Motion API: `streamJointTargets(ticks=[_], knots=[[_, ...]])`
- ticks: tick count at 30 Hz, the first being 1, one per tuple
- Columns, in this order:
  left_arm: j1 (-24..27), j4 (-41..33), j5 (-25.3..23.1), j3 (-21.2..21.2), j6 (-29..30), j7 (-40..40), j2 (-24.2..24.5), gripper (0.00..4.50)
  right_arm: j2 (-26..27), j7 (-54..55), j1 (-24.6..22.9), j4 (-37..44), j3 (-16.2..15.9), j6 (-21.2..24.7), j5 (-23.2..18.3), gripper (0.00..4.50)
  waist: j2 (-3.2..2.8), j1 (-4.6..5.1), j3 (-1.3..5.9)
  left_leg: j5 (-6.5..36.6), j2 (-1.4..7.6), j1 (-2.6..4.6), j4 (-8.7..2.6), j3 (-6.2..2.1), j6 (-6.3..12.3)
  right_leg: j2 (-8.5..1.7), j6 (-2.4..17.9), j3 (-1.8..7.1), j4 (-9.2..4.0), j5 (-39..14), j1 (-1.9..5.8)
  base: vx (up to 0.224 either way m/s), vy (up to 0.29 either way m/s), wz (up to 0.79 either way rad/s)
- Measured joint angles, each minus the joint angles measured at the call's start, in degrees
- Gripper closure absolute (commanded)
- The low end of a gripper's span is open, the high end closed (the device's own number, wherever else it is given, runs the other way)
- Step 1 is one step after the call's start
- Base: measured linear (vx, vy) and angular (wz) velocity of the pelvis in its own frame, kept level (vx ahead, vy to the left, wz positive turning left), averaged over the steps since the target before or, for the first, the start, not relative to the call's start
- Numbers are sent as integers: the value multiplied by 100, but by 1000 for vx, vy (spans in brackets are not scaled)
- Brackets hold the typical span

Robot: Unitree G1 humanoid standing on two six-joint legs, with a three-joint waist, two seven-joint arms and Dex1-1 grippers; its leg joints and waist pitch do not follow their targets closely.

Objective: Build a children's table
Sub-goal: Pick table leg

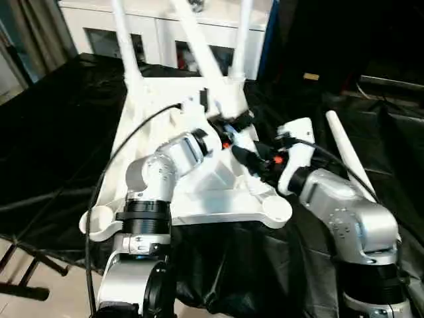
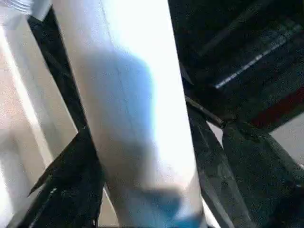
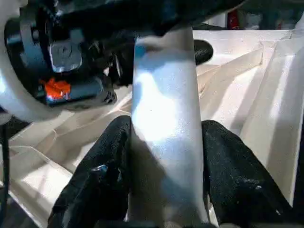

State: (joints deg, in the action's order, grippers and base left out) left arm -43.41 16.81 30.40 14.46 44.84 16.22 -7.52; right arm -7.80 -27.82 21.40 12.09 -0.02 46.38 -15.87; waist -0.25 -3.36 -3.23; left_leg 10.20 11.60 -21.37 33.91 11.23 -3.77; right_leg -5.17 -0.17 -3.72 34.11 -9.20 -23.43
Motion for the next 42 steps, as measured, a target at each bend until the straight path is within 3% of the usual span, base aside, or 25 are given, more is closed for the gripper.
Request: streamJointTargets(ticks=[7, 9, 12, 15, 19, 20, 21, 28, 37, 42], knots=[[-2, 88, 16, 72, -96, -272, -8, 124, -9, 68, 1, -106, -239, -264, 159, 264, 5, -2, -3, 0, 0, -3, 0, 0, 1, 0, -1, -1, -3, -1, -1, 0, 0, 0], [-2, 99, 17, 88, -122, -343, -8, 162, 3, 111, 1, -115, -283, -310, 203, 264, 5, -2, -3, 0, 0, -3, 0, -1, 1, 0, -1, -1, -2, -1, -1, 0, 0, 0], [-2, 99, 17, 86, -143, -379, -9, 160, 16, 117, 2, -126, -319, -350, 208, 264, 5, -2, -3, 1, 0, -3, 0, -1, 1, 0, -1, -1, -3, -1, -1, 0, 0, 0], [-3, 99, 17, 82, -204, -415, -9, 204, 36, 137, 25, -206, -365, -480, 229, 264, 7, 0, -4, 0, 0, -3, 0, -1, 1, 0, -1, -2, -2, -1, -1, 0, 0, 0], [-6, 99, 70, 49, -243, -403, -8, 207, 76, 182, 80, -387, -378, -650, 252, 264, 10, 1, -4, 0, 0, -3, 0, -1, 1, 0, -1, -1, -2, -1, -1, 0, 0, 0], [-6, 99, 69, 49, -267, -387, -5, 219, 106, 169, 114, -435, -343, -657, 215, 208, 10, 3, -4, 0, 0, -3, 0, -1, 1, 0, -1, -1, -2, 0, -1, 0, 0, 0], [-7, 99, 70, 33, -271, -333, -2, 233, 134, 144, 146, -477, -266, -651, 152, 194, 10, 6, -4, 0, 0, -3, 0, -1, 1, 0, -1, -1, -2, 0, -1, 0, 0, 0], [-195, 91, 107, -354, -55, 364, 243, 259, -311, -855, 325, -840, -23, -575, -489, 146, 9, -13, -3, 0, 0, -6, 1, 0, 6, 0, 1, -1, -2, 0, -1, 0, 0, 0], [-227, -177, 479, -1116, 516, 2171, 1017, 261, -1456, -2914, 453, -1273, -224, -332, -1086, 65, 11, 0, -4, -11, 4, -2, 11, 2, 24, 0, 5, -2, 12, 3, -2, 0, 0, 0], [-233, -454, 734, -1249, 733, 2810, 1242, 262, -1750, -3653, 553, -1353, -281, -139, -1426, 61, 13, -21, -3, -8, 5, 0, 23, 2, 19, -2, 8, -2, 20, 5, 3, 0, 0, 0]])
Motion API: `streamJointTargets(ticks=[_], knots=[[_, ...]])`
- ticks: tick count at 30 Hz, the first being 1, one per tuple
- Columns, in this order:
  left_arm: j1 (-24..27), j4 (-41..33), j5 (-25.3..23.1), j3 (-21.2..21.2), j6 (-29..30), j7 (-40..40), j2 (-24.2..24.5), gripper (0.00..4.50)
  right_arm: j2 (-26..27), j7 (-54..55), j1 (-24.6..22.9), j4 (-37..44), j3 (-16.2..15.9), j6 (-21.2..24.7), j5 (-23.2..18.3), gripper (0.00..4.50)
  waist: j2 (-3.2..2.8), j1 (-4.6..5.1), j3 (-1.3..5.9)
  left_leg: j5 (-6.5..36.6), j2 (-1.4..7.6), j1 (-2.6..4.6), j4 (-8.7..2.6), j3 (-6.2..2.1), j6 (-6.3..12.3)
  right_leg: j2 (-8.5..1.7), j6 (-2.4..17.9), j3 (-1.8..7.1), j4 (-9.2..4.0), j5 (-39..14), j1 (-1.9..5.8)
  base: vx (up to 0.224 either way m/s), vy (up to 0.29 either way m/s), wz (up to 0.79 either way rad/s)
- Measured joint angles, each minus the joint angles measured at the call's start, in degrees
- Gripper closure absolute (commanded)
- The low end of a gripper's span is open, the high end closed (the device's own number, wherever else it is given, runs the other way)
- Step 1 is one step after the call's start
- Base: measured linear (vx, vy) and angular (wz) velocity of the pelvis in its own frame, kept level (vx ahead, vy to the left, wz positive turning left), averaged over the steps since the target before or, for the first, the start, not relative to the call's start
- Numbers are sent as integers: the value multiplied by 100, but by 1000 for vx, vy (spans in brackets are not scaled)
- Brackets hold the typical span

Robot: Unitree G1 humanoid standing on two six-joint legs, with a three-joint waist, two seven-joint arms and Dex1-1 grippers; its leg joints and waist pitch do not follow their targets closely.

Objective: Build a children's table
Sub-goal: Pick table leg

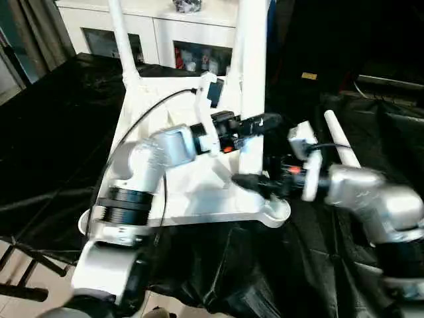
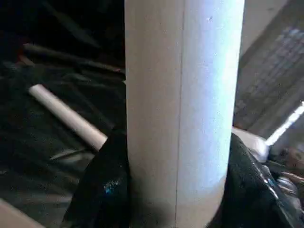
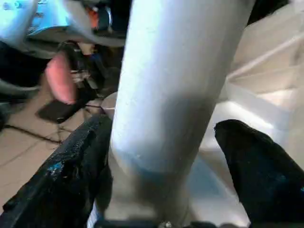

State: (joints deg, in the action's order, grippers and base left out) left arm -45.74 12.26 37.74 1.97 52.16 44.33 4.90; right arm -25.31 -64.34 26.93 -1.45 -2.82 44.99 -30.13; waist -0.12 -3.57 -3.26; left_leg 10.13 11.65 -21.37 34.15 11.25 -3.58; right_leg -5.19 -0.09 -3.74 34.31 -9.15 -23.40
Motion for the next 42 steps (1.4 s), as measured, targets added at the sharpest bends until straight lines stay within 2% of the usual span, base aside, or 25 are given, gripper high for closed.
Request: streamJointTargets(ticks=[6, 8, 11, 22, 28, 29, 30, 31, 33, 35, 37, 39, 42], knots=[[3, -102, 89, -268, 51, 495, 134, 262, -61, -419, 11, -158, -80, 95, -178, 61, 0, -11, 0, -1, 0, 0, 16, 1, -1, -3, 3, 0, 11, 2, 1, 0, 0, 0], [8, -140, 89, -369, 53, 603, 144, 262, -61, -499, 13, -195, -113, 126, -219, 89, 0, -10, 0, -1, 0, -1, 18, 1, -1, -3, 5, 1, 11, 4, 1, 0, 0, 0], [9, -209, 86, -458, 51, 666, 159, 262, -61, -589, 14, -212, -149, 191, -328, 99, 0, -9, 0, -1, 1, 0, 19, 1, 0, -3, 6, 0, 13, 4, 2, 0, 0, 0], [9, -211, 81, -571, 11, 801, 219, 262, -65, -749, 32, -220, -227, 370, -456, 185, 3, -11, 0, -1, 1, -2, 19, 1, 0, -3, 5, 0, 13, 4, 2, 0, 0, 0], [17, -213, 79, -613, -30, 828, 268, 262, -9, -725, 32, -252, -263, 376, -525, 247, 4, -6, 0, -1, 2, -1, 19, 1, 0, -3, 5, -1, 14, 4, 1, 0, 0, 0], [18, -214, 79, -620, -44, 843, 268, 206, -6, -719, 32, -251, -266, 368, -524, 252, 4, -9, 0, -1, 2, -1, 19, 0, 0, -3, 5, -1, 14, 4, 1, 0, 0, 0], [25, -214, 79, -612, -72, 843, 256, 206, 7, -694, 32, -248, -265, 349, -524, 252, 4, -12, 0, -1, 2, -1, 19, 0, 0, -3, 5, -1, 13, 4, 1, 0, 0, 0], [34, -213, 81, -590, -83, 844, 244, 192, 25, -678, 32, -244, -264, 333, -524, 253, 4, -12, 0, -1, 2, -2, 19, 1, 0, -3, 5, -1, 13, 4, 1, 0, 0, 0], [71, -213, 86, -527, -109, 859, 177, 192, 75, -595, 31, -234, -249, 324, -525, 256, 5, -12, 0, -1, 1, -2, 19, 1, 0, -3, 5, 0, 13, 4, 1, 0, 0, 0], [137, -213, 127, -405, -232, 859, 81, 159, 177, -455, 12, -172, -189, 278, -538, 257, 5, -13, 0, -1, 2, -3, 19, 0, 0, -3, 5, -1, 13, 4, 1, 0, 0, 0], [188, -207, 225, -205, -438, 835, -98, 148, 250, -344, -14, -109, -97, 217, -598, 257, 5, -17, 0, -1, 2, -3, 19, 0, 0, -3, 5, -2, 12, 4, 1, 0, 0, 0], [266, -208, 471, 252, -975, 671, -504, 146, 471, -110, -125, 0, 136, 119, -692, 257, 11, -29, -1, -1, 2, -7, 21, 0, 0, -3, 5, -4, 9, 4, 1, 0, 0, 0], [269, -336, 637, 608, -1528, 289, -778, 146, 667, 324, -398, 81, 285, -129, -660, 257, 17, -56, 3, -1, 3, -6, 20, -1, 0, -4, 5, -5, 10, 4, 2, 0, 0, 0]])
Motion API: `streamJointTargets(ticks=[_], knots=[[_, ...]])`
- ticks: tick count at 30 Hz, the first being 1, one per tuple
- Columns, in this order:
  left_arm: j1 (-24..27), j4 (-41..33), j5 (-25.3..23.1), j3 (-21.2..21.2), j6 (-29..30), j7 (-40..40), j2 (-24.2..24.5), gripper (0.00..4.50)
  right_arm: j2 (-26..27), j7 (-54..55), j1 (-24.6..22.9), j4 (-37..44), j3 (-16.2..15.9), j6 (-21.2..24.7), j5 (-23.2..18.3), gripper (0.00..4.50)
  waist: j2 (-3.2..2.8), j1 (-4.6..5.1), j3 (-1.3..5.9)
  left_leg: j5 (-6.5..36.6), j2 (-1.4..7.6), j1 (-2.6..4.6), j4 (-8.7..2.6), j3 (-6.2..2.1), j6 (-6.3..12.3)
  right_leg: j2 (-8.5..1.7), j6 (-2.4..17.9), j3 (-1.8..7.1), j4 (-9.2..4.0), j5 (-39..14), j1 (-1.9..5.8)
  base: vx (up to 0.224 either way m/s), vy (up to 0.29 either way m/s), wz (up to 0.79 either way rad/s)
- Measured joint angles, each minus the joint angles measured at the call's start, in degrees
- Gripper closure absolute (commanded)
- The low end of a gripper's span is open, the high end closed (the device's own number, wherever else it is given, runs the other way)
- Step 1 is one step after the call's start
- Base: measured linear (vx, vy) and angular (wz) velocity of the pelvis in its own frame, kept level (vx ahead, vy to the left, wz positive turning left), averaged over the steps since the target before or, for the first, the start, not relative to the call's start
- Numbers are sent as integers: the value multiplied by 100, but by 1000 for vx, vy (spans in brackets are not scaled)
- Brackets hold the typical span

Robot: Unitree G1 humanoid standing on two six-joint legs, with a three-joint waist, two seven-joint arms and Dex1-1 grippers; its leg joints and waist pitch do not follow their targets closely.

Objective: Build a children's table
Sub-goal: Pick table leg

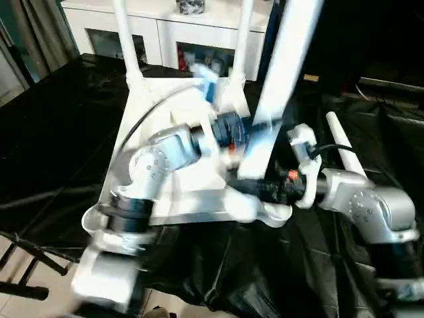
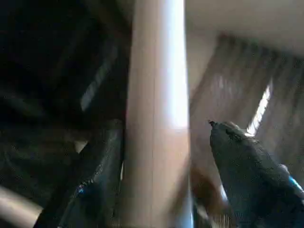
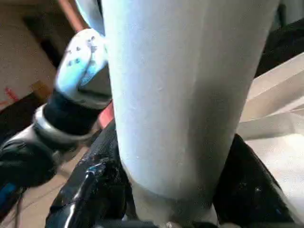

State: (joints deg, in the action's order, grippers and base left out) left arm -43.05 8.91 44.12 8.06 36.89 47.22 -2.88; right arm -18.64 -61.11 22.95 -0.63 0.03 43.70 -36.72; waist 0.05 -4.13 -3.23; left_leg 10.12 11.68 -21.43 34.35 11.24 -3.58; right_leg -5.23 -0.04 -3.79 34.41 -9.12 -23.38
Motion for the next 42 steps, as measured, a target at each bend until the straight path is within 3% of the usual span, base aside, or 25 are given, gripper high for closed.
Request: streamJointTargets(ticks=[4, 7, 11, 14, 21, 22, 30, 42], knots=[[138, -440, -155, -80, -242, -6, 197, 146, 185, 657, -349, -45, 133, -456, 370, 258, 0, -4, 0, 0, 1, 3, -2, 2, -1, 0, -11, 1, 0, -6, -1, 0, 0, 0], [573, -656, -932, -733, -405, 97, 829, 146, 209, 1211, -529, 67, 204, -945, 805, 258, -2, 12, 1, 0, 2, 7, -6, 1, -3, 1, -41, 1, 0, -24, 0, 0, 0, 0], [1156, -760, -1867, -1701, -502, 483, 1736, 146, 225, 1779, -785, 220, 284, -1272, 1260, 258, -1, 66, 0, 0, 0, 3, -10, 2, -4, 1, -46, 4, -2, -26, -3, 0, 0, 0], [1429, -724, -2352, -2367, -548, 624, 2294, 146, 303, 2257, -917, 308, 387, -1656, 1524, 258, -9, 82, 3, 1, 0, 7, -14, 3, -5, 2, -48, 7, -2, -27, -3, 0, 0, 0], [1625, -335, -2877, -2823, -603, 630, 2413, 146, 446, 2565, -1221, 285, 326, -2460, 1936, 259, -12, 114, 5, 1, 0, 16, -16, 4, -6, 2, -47, 8, -2, -27, 2, 0, 0, 0], [1657, -292, -2930, -2839, -606, 634, 2415, 164, 452, 2566, -1293, 279, 308, -2495, 1942, 259, -14, 125, 5, 1, 0, 15, -17, 4, -6, 2, -47, 8, -2, -27, 2, 0, 0, 0], [1713, 160, -3168, -3133, -913, 645, 2422, 222, 445, 2519, -1476, 340, 277, -2466, 1863, 259, -16, 220, 5, 1, -1, 15, -17, 2, -6, 3, -47, 8, -2, -26, 2, 0, 0, 0], [1279, 981, -3615, -3384, -1535, 988, 2399, 328, 317, 2339, -1626, 440, 142, -2405, 1829, 259, -36, 223, 13, 1, -2, 16, -17, 1, -6, 3, -46, 9, -4, -26, 2, 0, 0, 0]])
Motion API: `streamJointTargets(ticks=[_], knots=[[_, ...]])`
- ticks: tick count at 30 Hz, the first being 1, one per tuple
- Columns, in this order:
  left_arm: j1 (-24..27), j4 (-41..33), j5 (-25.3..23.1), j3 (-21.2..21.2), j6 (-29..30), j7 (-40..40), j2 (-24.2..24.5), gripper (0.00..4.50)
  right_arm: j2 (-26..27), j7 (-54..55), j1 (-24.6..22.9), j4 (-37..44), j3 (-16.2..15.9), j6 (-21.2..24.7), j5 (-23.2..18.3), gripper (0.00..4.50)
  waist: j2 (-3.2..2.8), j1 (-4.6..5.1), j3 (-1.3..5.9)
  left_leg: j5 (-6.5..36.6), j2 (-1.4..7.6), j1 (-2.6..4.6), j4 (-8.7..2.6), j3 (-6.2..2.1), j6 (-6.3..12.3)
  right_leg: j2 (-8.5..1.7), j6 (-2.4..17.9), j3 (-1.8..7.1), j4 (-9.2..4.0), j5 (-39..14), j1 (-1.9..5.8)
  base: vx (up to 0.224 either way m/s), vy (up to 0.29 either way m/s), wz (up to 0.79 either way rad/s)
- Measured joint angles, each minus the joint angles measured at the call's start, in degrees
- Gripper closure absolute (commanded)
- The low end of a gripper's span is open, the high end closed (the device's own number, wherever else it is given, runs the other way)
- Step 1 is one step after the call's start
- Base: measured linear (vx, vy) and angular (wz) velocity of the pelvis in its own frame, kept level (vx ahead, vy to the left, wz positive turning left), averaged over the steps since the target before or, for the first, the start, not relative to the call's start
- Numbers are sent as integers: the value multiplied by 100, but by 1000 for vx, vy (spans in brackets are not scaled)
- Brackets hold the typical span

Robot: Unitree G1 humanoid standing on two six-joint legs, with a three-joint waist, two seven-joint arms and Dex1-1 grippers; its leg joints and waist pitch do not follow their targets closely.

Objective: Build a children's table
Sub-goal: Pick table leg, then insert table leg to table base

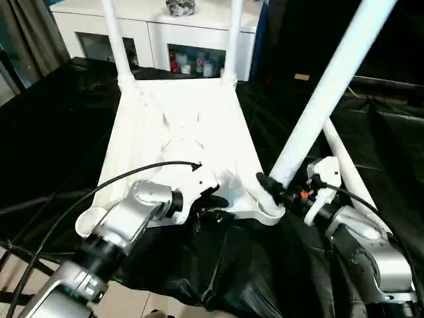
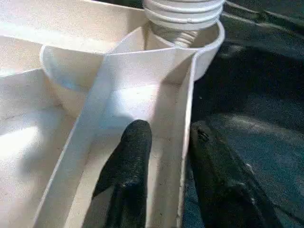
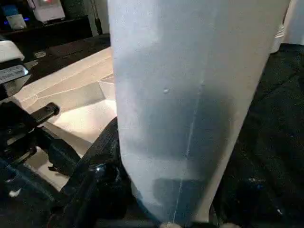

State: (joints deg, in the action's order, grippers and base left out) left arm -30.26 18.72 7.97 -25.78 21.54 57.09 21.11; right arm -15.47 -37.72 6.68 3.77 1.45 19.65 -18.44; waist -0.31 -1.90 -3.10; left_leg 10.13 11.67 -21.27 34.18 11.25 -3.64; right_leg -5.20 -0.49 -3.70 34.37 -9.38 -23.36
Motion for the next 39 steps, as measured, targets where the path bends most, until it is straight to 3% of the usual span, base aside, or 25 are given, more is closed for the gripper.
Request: streamJointTargets(ticks=[14, 26, 39], knots=[[-277, 495, -297, -176, -395, 348, -31, 441, -114, -153, 83, -121, -175, 3, 28, 259, -5, 14, 3, 0, 0, 20, 0, -2, 0, 0, 2, -1, -1, 1, 15, 0, 0, 0], [-428, 939, -319, 80, -440, 216, -239, 450, -183, -289, 935, -1270, -338, -278, 301, 259, -8, 96, 4, 0, -1, 25, 0, -7, 1, -2, 3, -9, -29, 1, 11, 0, 0, 0], [-527, 1258, -318, 202, -609, 343, -324, 450, -298, -489, 1264, -1836, -322, -480, 324, 259, -2, 100, 2, 0, -2, 25, 0, -6, 1, -3, 4, -8, -28, 3, 11, 0, 0, 0]])
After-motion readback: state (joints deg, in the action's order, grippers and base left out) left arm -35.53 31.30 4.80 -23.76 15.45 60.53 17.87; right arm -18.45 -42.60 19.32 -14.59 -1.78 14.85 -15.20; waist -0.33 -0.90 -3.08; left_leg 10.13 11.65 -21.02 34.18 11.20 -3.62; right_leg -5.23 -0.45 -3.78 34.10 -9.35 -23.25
